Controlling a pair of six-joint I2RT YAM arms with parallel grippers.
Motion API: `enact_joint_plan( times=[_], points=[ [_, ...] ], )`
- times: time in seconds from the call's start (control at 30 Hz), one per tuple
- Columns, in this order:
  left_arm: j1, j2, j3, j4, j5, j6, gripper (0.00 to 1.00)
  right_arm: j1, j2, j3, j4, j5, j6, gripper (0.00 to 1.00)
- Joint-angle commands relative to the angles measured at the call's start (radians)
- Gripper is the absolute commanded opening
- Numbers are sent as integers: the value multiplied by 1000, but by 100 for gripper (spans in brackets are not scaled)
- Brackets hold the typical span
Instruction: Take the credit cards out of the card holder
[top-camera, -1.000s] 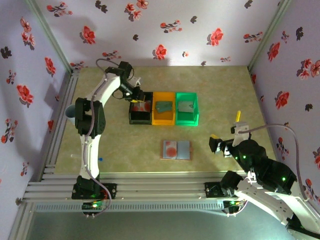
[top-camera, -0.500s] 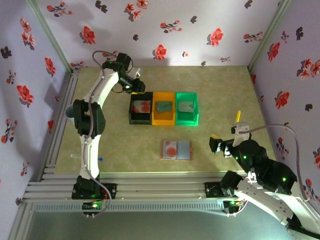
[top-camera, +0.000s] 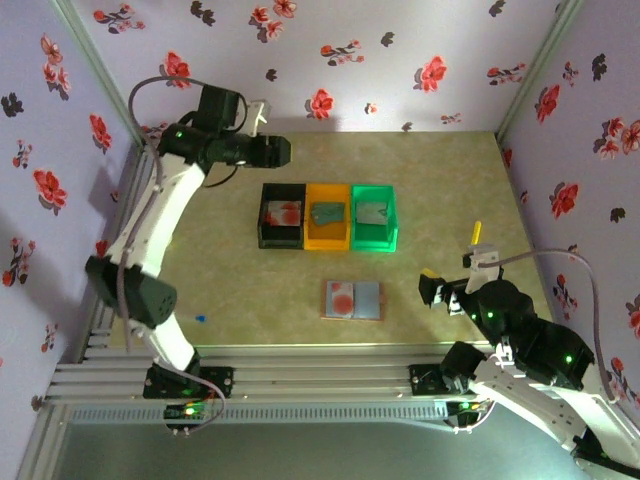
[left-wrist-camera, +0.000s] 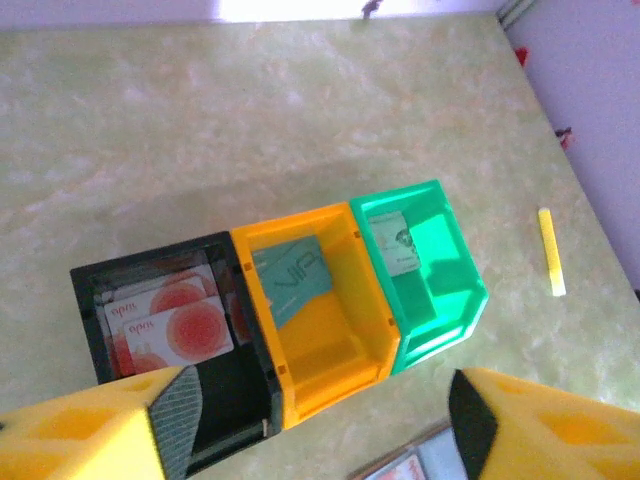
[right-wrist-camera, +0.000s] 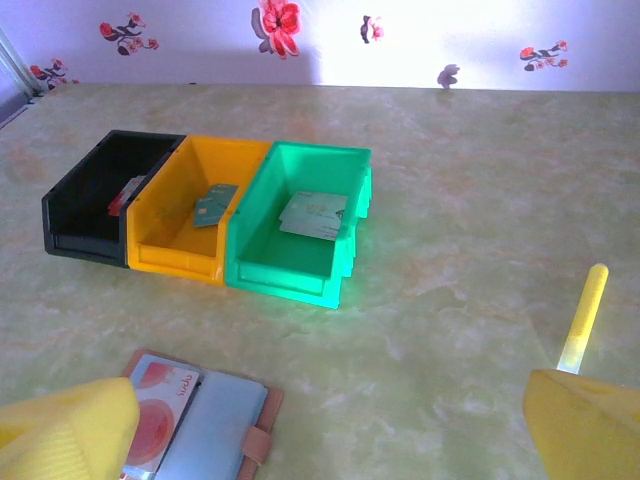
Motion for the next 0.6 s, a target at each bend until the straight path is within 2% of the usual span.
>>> enact_joint_plan(
  times=[0.0, 0.07, 0.1, 0.17, 0.43, 0.57],
  points=[
    [-52, -123, -149, 108, -138, -38, 74, -5, -9, -8, 1, 15, -18, 99],
    [-83, -217, -260, 162, -144, -40, 78, -5, -6, -8, 1, 11, -20, 99],
    [-98, -275, -331, 202, -149, -57, 99, -4, -4, -8, 4, 9, -20, 99],
    [-126, -378, -458, 271, -145, -101, 100, -5, 3, -7, 4, 5, -22, 99],
    [-229, -694, -838, 371, -140, -274, 100, -6, 106, 2, 29, -70, -33, 99],
    [-310, -801, -1020, 395, -235, -367, 100, -6, 206, 35, 31, -98, -4, 99]
  ],
)
